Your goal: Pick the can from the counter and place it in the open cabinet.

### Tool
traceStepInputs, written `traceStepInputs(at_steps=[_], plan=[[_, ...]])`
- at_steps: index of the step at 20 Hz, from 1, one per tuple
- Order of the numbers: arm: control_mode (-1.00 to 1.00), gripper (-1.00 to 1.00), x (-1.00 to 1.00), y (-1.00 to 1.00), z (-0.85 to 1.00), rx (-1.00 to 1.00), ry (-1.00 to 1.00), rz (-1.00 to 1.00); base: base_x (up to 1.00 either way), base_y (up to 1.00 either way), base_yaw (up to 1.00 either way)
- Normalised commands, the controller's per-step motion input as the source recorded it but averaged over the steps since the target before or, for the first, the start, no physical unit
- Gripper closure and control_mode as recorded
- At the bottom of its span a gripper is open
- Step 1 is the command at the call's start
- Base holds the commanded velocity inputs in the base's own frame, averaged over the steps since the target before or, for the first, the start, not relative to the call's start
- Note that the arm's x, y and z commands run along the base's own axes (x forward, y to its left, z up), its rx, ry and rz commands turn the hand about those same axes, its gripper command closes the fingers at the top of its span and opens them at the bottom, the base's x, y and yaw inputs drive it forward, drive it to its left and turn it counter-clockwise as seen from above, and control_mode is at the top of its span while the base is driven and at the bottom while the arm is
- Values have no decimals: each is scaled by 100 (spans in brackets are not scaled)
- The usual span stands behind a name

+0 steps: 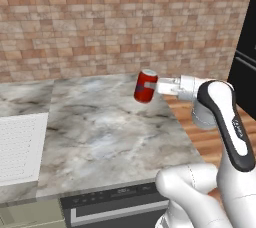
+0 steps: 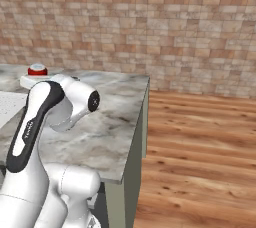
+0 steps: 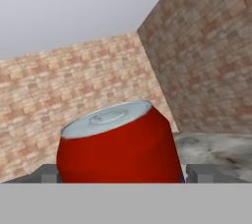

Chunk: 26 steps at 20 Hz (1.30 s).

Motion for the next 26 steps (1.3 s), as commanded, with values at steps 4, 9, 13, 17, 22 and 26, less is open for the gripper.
traceStepInputs(at_steps=[4,9,13,17,22,26], plan=[[-100,100,-65,-2,-5,0,0,0,0,0,0],[100,100,0,0,0,0,0,0,-72,-3,-1],[100,100,0,0,0,0,0,0,-84,-23,-18],[100,100,0,0,0,0,0,0,-63,-24,-38],[100,100,0,0,0,0,0,0,-45,-24,-51],[100,100,0,0,0,0,0,0,-34,-21,-59]])
